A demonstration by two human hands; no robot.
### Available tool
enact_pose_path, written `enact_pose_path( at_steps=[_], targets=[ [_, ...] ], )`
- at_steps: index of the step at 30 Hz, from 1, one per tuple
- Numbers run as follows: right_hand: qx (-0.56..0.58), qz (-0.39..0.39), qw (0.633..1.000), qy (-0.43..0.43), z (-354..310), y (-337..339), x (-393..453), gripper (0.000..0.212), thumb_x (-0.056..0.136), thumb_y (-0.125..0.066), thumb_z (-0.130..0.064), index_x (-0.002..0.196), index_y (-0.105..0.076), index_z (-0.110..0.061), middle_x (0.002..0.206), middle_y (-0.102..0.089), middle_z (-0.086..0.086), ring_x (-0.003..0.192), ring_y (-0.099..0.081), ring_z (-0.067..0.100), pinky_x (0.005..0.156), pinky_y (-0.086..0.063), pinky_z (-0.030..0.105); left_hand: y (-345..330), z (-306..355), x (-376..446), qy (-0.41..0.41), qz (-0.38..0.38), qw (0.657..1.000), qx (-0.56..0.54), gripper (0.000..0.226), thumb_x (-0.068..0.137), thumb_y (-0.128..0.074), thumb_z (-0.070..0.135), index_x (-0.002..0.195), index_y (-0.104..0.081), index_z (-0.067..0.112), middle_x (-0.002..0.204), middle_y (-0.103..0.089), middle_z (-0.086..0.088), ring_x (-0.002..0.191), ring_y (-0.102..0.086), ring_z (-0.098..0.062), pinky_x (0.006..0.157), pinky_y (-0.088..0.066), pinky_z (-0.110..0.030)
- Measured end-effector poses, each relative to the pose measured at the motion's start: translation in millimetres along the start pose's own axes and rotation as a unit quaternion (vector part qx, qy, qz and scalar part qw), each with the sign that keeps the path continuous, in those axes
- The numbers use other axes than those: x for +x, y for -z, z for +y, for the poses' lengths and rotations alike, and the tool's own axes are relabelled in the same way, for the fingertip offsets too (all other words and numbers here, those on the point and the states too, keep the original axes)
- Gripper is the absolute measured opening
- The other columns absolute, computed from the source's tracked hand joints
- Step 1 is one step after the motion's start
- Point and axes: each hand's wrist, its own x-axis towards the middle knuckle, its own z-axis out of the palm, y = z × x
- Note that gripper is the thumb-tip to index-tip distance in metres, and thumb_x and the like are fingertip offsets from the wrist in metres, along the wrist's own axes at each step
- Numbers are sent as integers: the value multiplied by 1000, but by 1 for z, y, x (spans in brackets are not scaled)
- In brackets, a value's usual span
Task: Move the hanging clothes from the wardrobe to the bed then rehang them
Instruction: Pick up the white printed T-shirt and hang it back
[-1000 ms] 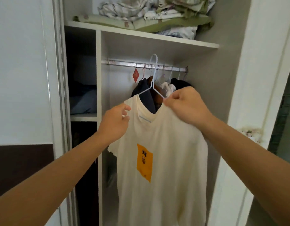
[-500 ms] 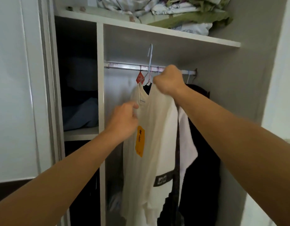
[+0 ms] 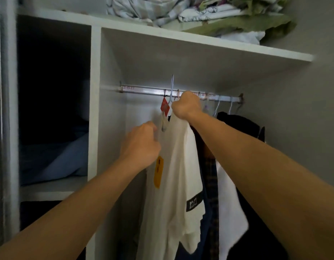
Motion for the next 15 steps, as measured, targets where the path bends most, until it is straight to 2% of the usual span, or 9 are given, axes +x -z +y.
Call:
enact_pose_path(
  at_steps=[3, 6, 9, 13, 15],
  targets=[
    [-11, -11, 1000, 4, 10, -5, 24, 36, 90, -57, -17, 61, -37, -13, 67, -42, 2, 80, -49, 24, 65, -35, 28, -12, -5, 12, -3, 7, 1000, 13, 29, 84, -52, 3, 110, -60, 15, 87, -61, -3, 88, -61, -28, 81, -54, -44],
    [-20, -14, 1000, 6, 17, -15, 45, 36, 91, -57, -19, 62, -36, -13, 75, -47, 6, 82, -50, 24, 68, -37, 27, -19, -7, 20, -3, 8, 1000, 16, 25, 90, -54, 5, 113, -59, 14, 77, -51, 9, 83, -57, -19, 74, -49, -33],
    [-8, -16, 1000, -1, 25, -30, 62, 37, 92, -56, -23, 63, -35, -14, 67, -41, 2, 81, -50, 25, 66, -36, 29, -23, -7, 27, -2, 13, 999, 31, 28, 91, -54, 7, 118, -58, 15, 89, -59, 3, 88, -60, -21, 76, -50, -35],
    [28, -8, 1000, -11, 30, -54, 74, 43, 92, -57, -45, 66, -43, -14, 84, -54, 8, 80, -53, 25, 59, -36, 30, -27, -9, 33, 8, 2, 999, 54, 24, 91, -53, 9, 114, -58, 15, 95, -63, -1, 86, -60, -20, 75, -51, -34],
    [24, -2, 1000, -7, 32, -61, 75, 45, 92, -56, -48, 66, -45, -13, 83, -55, 6, 74, -55, 24, 57, -36, 27, -30, -10, 35, 15, -7, 998, 58, 25, 90, -51, 9, 114, -58, 14, 97, -63, -3, 90, -61, -23, 77, -52, -37]
  ],
)
